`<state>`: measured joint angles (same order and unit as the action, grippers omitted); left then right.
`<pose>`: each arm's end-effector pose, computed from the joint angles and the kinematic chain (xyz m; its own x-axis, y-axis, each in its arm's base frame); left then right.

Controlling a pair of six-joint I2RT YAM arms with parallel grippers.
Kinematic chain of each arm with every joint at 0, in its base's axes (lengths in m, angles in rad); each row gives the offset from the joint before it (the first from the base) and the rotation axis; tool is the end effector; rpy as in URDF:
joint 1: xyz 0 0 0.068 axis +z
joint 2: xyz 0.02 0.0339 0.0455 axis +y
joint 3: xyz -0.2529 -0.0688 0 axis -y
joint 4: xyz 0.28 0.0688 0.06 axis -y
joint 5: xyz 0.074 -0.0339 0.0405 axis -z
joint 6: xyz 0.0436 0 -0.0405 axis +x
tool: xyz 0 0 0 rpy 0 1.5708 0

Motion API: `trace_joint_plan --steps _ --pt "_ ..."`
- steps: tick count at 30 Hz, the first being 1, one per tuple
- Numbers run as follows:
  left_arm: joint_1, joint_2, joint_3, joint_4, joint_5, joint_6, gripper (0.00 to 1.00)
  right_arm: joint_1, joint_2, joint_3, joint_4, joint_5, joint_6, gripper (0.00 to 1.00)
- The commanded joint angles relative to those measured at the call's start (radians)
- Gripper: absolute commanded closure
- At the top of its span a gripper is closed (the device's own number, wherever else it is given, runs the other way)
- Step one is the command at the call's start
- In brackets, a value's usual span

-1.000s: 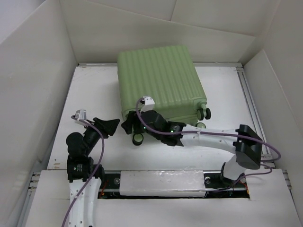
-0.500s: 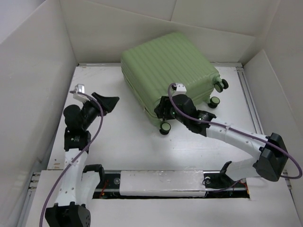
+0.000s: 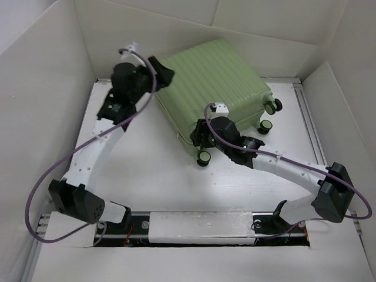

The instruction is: Pack the luggage

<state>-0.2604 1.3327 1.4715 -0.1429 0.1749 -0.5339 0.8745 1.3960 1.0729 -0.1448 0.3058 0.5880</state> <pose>0.3327 -0.0965 0.4569 -0.2180 -0.4605 -0.8605 0.3610 0.7811 -0.5095 0.2434 0.2706 0.2784 -0.5509 0.1657 -0.8179 -0.3049 0.8724 0.3821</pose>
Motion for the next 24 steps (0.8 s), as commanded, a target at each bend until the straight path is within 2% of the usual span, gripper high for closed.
trace_joint_plan --steps 1,2,4,7,8,9,12,14,18,19,22,23,24 --pt "-0.169 -0.091 -0.118 0.06 -0.2 0.008 0.38 0.006 0.034 0.03 0.097 0.023 -0.048 1.0" --pt "-0.169 -0.251 -0.214 0.156 -0.178 -0.024 0.43 0.006 0.022 0.03 0.088 0.023 -0.06 1.0" --pt "-0.169 -0.363 -0.386 0.247 -0.141 -0.07 0.49 -0.003 0.011 0.03 0.077 0.023 -0.071 1.0" --pt "-0.169 -0.538 -0.552 0.279 -0.094 -0.084 0.55 -0.003 0.011 0.03 0.077 0.01 -0.089 1.0" --pt "-0.169 -0.593 -0.697 0.292 -0.094 -0.084 0.55 -0.003 0.011 0.041 0.077 0.0 -0.089 1.0" --pt "-0.169 -0.703 -0.761 0.292 -0.094 -0.093 0.56 -0.003 0.023 0.041 0.077 -0.011 -0.099 1.0" --pt "-0.169 -0.835 -0.982 0.337 -0.033 -0.118 0.56 -0.012 0.043 0.067 0.077 -0.011 -0.108 1.0" --pt "-0.169 -0.836 -1.081 0.38 0.014 -0.127 0.56 -0.022 0.054 0.081 0.077 -0.036 -0.108 1.0" --pt "-0.169 -0.758 -1.146 0.483 0.014 -0.089 0.56 -0.031 0.072 0.123 0.077 -0.056 -0.108 1.0" --pt "-0.218 -0.715 -1.146 0.493 0.0 -0.089 0.56 -0.031 0.072 0.137 0.077 -0.056 -0.108 1.0" --pt "-0.392 -0.684 -1.119 0.503 -0.217 -0.052 0.55 -0.064 0.072 0.16 0.068 -0.1 -0.108 1.0" --pt "-0.536 -0.656 -1.119 0.503 -0.304 -0.043 0.55 -0.065 0.081 0.16 0.068 -0.1 -0.108 1.0" --pt "-0.604 -0.638 -1.119 0.503 -0.453 -0.043 0.55 -0.075 0.081 0.16 0.068 -0.118 -0.108 1.0"
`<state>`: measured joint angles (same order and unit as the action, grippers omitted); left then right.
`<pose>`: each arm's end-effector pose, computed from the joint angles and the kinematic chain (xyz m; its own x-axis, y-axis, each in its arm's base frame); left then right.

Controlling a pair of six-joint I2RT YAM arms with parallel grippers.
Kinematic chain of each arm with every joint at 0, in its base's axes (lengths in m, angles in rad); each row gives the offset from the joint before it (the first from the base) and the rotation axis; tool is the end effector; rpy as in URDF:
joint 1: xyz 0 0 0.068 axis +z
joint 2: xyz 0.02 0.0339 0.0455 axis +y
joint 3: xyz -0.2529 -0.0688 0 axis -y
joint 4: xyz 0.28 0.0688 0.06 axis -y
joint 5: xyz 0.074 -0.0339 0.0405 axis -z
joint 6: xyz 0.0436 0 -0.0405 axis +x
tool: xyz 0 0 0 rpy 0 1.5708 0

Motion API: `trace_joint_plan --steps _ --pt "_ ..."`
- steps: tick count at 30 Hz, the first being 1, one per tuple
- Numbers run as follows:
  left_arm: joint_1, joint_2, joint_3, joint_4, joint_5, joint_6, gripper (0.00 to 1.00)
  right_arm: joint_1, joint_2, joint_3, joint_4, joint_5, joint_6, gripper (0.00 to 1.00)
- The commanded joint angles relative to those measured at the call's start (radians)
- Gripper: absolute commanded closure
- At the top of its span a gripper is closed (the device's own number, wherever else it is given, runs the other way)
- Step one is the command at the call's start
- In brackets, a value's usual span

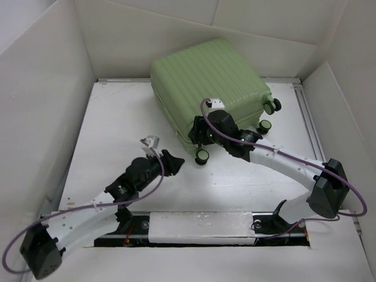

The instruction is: Pack the luggage

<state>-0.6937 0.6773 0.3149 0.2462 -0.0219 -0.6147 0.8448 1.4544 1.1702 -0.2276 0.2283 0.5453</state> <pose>0.1719 -0.1417 0.2152 -0.4318 -0.3908 -0.8129 0.4571 0.6821 -0.5708 0.2582 0.2760 0.2867 -0.5879 0.0988 -0.8029 -0.3422 0.8690 0.3574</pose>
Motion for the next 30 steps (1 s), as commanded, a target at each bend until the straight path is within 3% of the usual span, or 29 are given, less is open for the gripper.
trace_joint_plan --steps 1,2,5,9,16,23,30 --pt "-0.237 0.036 0.038 0.14 -0.324 0.038 0.54 -0.046 0.023 0.063 0.151 -0.053 -0.065 1.0" --pt "-0.351 0.085 0.038 0.165 -0.378 0.038 0.54 -0.046 0.023 0.063 0.151 -0.063 -0.065 1.0" --pt "-0.444 0.223 0.123 0.18 -0.536 0.038 0.56 -0.046 0.023 0.063 0.151 -0.072 -0.065 1.0" --pt "-0.445 0.424 0.194 0.195 -0.65 0.029 0.66 -0.026 0.014 0.063 0.151 -0.072 -0.065 1.0" --pt "-0.445 0.614 0.306 0.225 -0.815 0.061 0.63 0.005 -0.015 0.054 0.151 -0.101 -0.065 1.0" --pt "-0.445 0.705 0.328 0.334 -0.834 0.119 0.61 0.036 -0.034 0.019 0.163 -0.121 -0.065 1.0" --pt "-0.445 0.804 0.403 0.344 -0.938 0.167 0.63 0.065 -0.063 -0.032 0.226 -0.172 -0.054 1.0"
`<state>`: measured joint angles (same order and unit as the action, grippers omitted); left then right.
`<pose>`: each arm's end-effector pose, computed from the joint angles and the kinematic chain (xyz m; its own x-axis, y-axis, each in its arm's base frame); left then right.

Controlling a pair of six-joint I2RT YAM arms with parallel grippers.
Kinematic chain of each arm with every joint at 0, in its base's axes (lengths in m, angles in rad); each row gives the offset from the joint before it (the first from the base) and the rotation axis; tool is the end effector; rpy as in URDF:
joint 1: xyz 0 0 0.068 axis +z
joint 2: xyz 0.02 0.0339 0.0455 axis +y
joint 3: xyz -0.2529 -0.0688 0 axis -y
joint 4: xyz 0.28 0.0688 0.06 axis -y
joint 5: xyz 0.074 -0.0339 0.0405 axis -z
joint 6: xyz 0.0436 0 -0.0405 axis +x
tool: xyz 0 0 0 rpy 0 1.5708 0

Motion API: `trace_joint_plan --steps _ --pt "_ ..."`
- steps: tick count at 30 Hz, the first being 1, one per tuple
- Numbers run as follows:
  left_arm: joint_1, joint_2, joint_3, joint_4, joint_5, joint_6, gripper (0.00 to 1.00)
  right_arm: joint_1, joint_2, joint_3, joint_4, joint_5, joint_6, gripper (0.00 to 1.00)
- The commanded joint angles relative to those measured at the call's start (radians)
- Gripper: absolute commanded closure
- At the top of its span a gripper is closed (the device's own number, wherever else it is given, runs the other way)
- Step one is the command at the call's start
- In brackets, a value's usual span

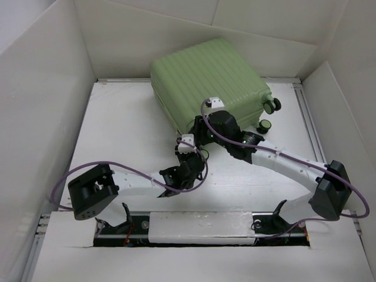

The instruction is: Pack the luggage

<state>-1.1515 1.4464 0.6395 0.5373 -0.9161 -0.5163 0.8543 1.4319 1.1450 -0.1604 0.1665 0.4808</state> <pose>0.1629 -0.2805 0.1770 -0.2152 -0.2556 -0.9425 0.1594 0.9430 -0.2921 0.2524 0.2788 0.2917 -0.5504 0.0625 -0.8325 -0.4410 0.8250 0.3534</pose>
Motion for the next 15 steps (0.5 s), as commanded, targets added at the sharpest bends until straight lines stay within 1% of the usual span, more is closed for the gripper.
trace_joint_plan --steps 1,3,5,7,8,9,10,13,14,15 --pt "0.013 0.049 0.091 0.067 -0.056 0.081 0.63 0.055 -0.05 -0.017 0.17 -0.12 0.01 1.0" --pt "0.013 0.06 0.103 0.067 -0.099 0.081 0.65 0.068 -0.062 -0.027 0.17 -0.12 0.01 1.0" --pt "0.013 0.069 0.112 0.099 -0.124 0.123 0.65 0.068 -0.074 -0.037 0.17 -0.12 0.01 1.0" --pt "0.013 0.101 0.126 0.124 -0.145 0.142 0.67 0.077 -0.087 -0.063 0.179 -0.13 0.019 1.0" --pt "0.013 0.114 0.137 0.133 -0.145 0.154 0.71 0.077 -0.099 -0.064 0.189 -0.145 0.019 1.0" --pt "0.013 0.127 0.137 0.142 -0.179 0.165 0.74 0.077 -0.108 -0.077 0.19 -0.145 0.019 1.0" --pt "0.013 0.141 0.15 0.142 -0.191 0.165 0.8 0.077 -0.108 -0.086 0.199 -0.159 0.019 1.0" --pt "0.022 0.204 0.17 0.17 -0.201 0.18 0.86 0.086 -0.119 -0.097 0.208 -0.182 0.028 1.0" --pt "0.022 0.228 0.17 0.182 -0.201 0.18 0.94 0.086 -0.128 -0.097 0.208 -0.191 0.028 1.0" --pt "0.022 0.239 0.17 0.193 -0.201 0.189 1.0 0.086 -0.128 -0.097 0.208 -0.191 0.028 1.0"
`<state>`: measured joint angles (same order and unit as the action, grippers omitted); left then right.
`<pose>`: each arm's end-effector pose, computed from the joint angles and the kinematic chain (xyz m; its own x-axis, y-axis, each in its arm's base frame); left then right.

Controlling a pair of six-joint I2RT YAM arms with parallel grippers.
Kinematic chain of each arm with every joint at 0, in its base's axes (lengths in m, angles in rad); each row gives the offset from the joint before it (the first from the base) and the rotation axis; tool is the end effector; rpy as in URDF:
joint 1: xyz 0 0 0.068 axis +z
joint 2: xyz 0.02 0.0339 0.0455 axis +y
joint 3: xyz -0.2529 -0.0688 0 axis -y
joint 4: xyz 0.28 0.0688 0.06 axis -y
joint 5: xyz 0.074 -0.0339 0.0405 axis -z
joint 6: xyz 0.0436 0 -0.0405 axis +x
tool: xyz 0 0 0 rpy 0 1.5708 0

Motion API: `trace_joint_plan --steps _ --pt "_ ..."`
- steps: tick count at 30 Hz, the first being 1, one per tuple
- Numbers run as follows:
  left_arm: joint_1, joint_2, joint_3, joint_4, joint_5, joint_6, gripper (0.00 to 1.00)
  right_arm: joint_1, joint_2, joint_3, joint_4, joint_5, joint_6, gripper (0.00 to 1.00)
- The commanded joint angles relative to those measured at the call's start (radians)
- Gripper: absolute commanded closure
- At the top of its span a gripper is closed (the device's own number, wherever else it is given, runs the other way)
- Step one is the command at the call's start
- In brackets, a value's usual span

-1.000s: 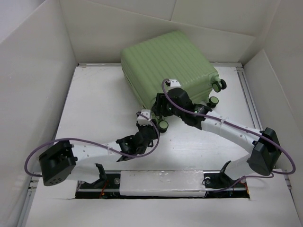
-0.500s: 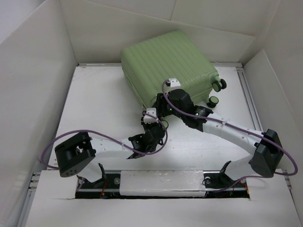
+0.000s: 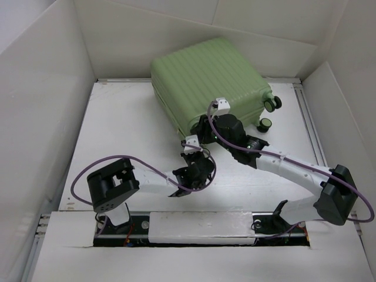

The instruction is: Pack the luggage

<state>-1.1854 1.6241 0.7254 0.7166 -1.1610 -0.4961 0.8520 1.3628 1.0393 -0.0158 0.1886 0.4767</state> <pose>0.1666 -0.3043 0.1677 -0.0742 -0.3216 -0.9440 -0.0059 0.9467 -0.3221 0.2448 0.2674 0.2899 -0.4805 0.1353 -0.8665 -0.4528 0.8079 0.3772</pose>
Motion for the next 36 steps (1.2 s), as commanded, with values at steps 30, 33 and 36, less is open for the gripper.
trace_joint_plan --steps 30,33,36 --pt "0.132 -0.382 -0.294 0.02 0.362 0.079 1.0 0.047 -0.208 -0.177 0.043 -0.089 0.013 1.0" --pt "0.005 -0.294 -0.226 0.02 0.353 0.136 0.93 0.047 -0.168 -0.136 0.043 -0.123 0.013 1.0" --pt "-0.033 -0.211 -0.186 0.02 0.325 0.122 0.69 0.059 -0.154 -0.116 0.043 -0.133 0.013 1.0"
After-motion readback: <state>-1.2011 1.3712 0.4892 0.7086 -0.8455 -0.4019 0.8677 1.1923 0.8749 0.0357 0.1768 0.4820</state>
